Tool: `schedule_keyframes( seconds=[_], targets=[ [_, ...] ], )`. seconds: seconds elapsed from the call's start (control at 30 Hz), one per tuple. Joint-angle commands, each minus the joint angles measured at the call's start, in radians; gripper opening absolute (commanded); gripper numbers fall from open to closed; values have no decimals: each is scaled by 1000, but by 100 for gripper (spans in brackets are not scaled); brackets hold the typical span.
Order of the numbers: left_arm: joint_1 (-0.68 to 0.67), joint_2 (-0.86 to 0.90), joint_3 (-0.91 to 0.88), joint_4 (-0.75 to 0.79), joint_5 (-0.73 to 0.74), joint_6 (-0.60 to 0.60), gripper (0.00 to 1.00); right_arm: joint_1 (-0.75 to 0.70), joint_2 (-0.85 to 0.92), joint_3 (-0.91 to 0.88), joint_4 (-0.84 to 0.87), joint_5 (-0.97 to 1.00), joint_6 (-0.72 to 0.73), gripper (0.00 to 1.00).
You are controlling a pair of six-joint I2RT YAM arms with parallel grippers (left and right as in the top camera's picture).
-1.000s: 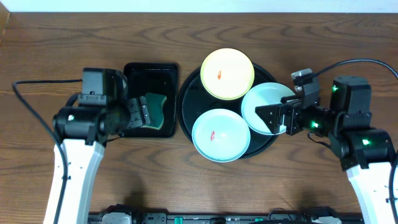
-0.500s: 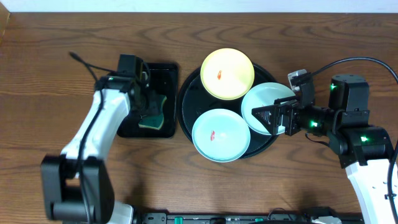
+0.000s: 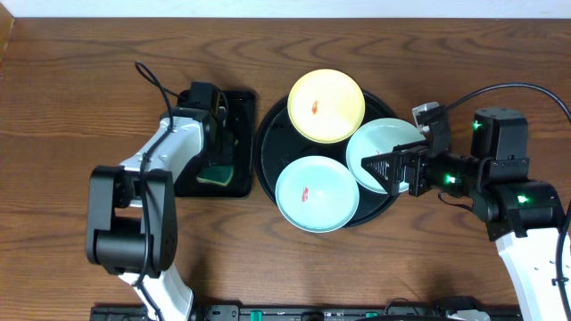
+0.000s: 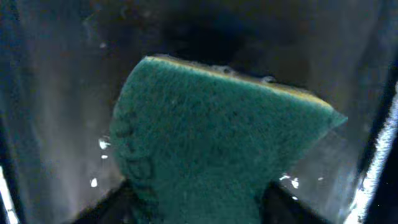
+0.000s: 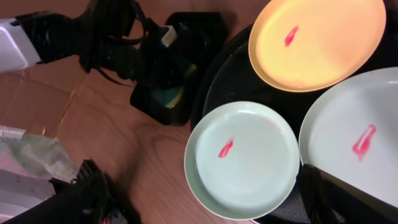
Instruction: Clean dirty plates on tray and stack at the side
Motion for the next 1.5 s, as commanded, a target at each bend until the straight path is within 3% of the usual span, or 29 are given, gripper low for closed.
schedule_keyframes(
  seconds=[0.0,0.1,0.53,0.9,1.23,1.47],
  targets=[
    [-1,39,-6,0,-31,23,28,-2,0,13,-9,-19,6,96],
    [-1,48,-7,-2,-31,22,8,-2,0,13,-18,-19,6,96],
    [-2,-65,59,-125,-50,9,8,-2,0,13,-21,-11,-5,96],
    [-2,-51,9,-50,-49,-50,8,-2,0,13,-41,58,-5,95],
    [-2,-111,36,-136,-49,-49,9,-2,19,21,-50,145,32,72],
    [-9,-188,83,-161,-40,-49,8,16,165,172,-119,171,37,65]
  ],
)
